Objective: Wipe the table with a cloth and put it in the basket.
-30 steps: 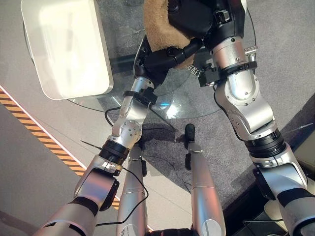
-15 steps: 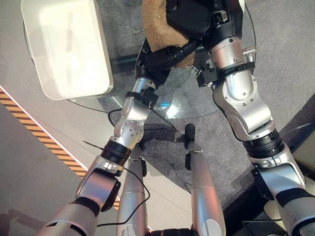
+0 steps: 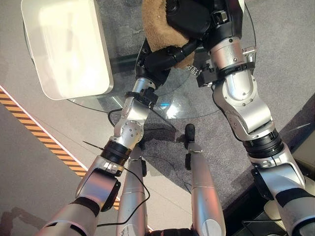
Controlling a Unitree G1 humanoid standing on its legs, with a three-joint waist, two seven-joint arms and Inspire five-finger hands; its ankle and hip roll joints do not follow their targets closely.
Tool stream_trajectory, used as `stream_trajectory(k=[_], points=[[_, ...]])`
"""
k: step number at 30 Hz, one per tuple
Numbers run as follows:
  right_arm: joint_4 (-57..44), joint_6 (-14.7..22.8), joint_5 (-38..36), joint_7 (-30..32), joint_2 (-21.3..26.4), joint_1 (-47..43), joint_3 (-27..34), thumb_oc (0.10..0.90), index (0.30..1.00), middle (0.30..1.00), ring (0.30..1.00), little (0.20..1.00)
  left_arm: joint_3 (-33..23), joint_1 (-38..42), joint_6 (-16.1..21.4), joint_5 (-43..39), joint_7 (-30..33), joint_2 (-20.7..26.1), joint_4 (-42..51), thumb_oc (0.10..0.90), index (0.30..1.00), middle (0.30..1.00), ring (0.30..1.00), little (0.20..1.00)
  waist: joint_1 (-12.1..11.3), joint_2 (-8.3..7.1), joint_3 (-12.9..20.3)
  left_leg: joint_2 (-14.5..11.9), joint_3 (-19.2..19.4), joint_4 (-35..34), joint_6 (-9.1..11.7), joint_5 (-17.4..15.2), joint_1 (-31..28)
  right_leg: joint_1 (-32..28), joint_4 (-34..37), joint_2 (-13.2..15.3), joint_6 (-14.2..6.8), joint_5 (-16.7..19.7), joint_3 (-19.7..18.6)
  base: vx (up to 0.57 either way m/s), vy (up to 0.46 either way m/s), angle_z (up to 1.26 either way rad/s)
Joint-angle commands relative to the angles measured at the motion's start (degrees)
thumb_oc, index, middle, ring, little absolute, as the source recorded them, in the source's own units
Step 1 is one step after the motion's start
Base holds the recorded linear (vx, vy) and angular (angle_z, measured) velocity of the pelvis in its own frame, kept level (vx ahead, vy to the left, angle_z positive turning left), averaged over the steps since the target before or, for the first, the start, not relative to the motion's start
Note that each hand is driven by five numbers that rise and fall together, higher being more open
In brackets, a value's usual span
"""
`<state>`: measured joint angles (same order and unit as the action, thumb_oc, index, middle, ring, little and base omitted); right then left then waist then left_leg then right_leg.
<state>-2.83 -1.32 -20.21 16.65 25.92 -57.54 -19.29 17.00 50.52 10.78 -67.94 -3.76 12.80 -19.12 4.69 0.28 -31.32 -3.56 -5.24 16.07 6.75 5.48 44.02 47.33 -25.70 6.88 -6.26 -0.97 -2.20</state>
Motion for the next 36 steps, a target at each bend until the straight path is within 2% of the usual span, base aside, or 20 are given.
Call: stream_trajectory(k=[1,36], points=[[-9.6,5.74,0.34,1.29,-2.85,-7.61,4.95,0.8,0.9,0.9,0.9,0.9,-3.24,6.01,5.09,-0.9,-4.76,-0.76,9.36,0.1,0.3,0.3,0.3,0.2,-1.08,-2.5,1.52,4.97,5.5,1.46,-5.22,-3.49,-2.17,-4.93,5.78,-6.7,4.05,-0.08,3.04,0.0,0.0,0.0],[-10.01,7.2,0.67,1.13,-3.08,-6.52,6.31,0.8,0.9,0.9,0.9,0.9,-4.49,5.13,6.57,-0.15,-4.57,-0.46,8.78,0.1,0.3,0.3,0.3,0.2,-0.98,-2.39,1.52,4.91,5.41,1.27,-5.26,-3.52,-1.67,-4.22,5.53,-7.02,3.99,-0.1,2.9,0.0,0.0,0.0]])
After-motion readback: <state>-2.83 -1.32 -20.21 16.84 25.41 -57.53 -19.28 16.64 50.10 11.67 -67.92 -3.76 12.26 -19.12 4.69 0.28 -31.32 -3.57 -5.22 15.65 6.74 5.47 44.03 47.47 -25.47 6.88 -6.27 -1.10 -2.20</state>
